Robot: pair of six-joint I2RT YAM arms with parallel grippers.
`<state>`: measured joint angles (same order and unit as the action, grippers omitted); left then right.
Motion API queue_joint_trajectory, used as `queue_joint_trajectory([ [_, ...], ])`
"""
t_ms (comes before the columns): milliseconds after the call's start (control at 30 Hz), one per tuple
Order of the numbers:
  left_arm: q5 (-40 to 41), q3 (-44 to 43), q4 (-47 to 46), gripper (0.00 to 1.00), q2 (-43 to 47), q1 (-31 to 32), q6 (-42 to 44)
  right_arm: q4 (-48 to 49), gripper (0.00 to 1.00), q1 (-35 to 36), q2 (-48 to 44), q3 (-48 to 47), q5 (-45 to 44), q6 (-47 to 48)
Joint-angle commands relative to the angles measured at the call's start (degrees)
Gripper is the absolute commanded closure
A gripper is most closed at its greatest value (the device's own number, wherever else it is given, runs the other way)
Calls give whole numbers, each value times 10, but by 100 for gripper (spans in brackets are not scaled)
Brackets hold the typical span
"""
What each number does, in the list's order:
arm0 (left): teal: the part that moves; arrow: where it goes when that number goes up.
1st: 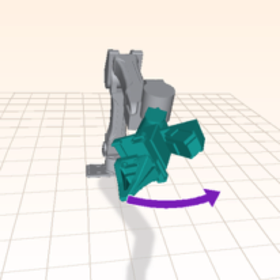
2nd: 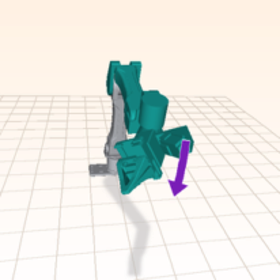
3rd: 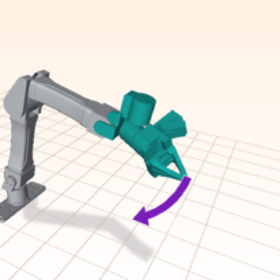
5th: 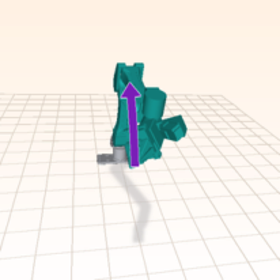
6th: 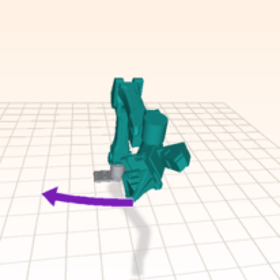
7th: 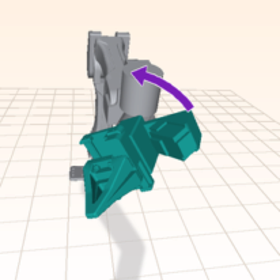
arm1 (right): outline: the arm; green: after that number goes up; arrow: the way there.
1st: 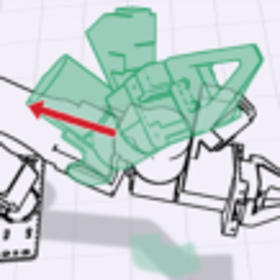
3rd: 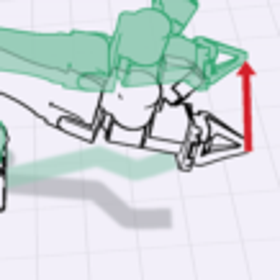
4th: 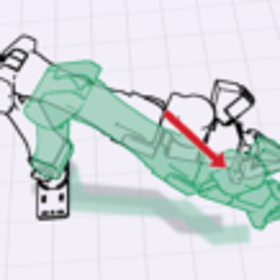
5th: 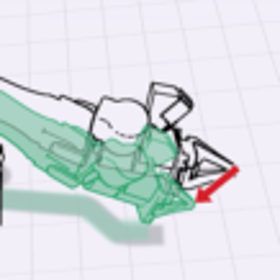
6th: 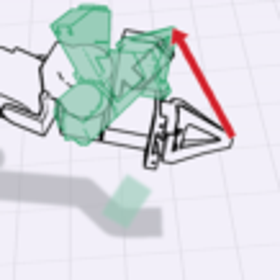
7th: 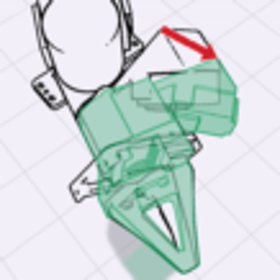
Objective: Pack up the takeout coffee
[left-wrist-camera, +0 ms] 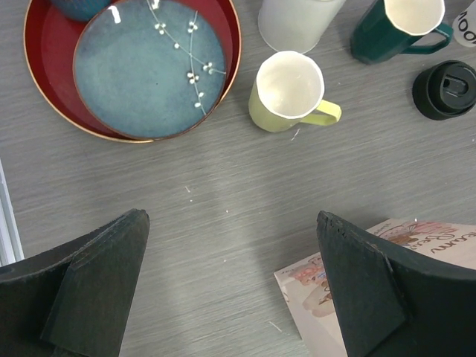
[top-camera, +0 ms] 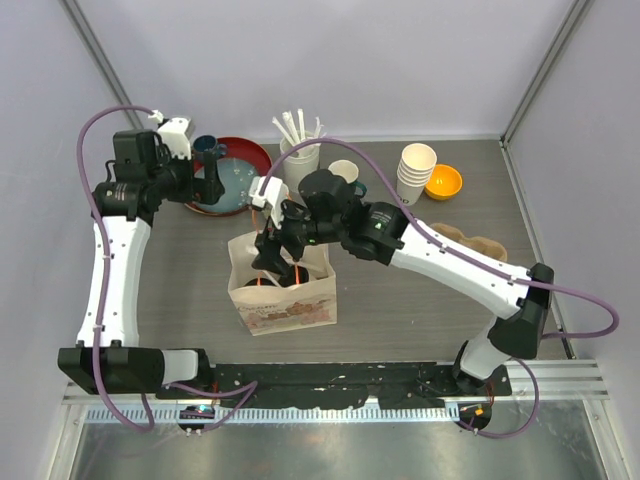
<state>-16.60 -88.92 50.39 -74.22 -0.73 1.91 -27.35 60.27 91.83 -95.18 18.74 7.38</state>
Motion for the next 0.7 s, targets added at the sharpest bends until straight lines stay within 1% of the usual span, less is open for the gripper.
queue_joint_trajectory([
  [0,-11,13,-31,0,21,-9,-2,40,18,0,-65,-28,-15,-14],
  [100,-12,24,-37,0,24,-9,-3,53,16,-1,-98,-30,-59,-23],
  [133,-12,28,-39,0,25,-12,-3,56,16,-1,-107,-28,-96,-25],
  [233,-5,48,-46,0,28,-16,0,61,15,-13,-133,-20,-161,-34],
  [267,-3,54,-53,0,28,-17,3,58,14,-36,-138,-17,-205,-40],
  [367,14,81,-67,0,35,-26,10,56,14,-104,-152,0,-209,-85],
  [400,14,97,-79,0,36,-33,12,57,14,-156,-155,8,-209,-97],
  [467,10,117,-94,0,40,-42,13,59,14,-209,-167,37,-215,-128],
  [500,11,138,-116,0,40,-51,12,61,14,-259,-171,47,-216,-139],
  [567,10,175,-139,0,41,-59,7,63,14,-300,-179,81,-222,-156],
  [600,10,187,-164,0,39,-69,5,67,14,-336,-181,94,-240,-158],
  [667,10,225,-197,0,37,-78,-1,76,14,-365,-184,131,-266,-157],
])
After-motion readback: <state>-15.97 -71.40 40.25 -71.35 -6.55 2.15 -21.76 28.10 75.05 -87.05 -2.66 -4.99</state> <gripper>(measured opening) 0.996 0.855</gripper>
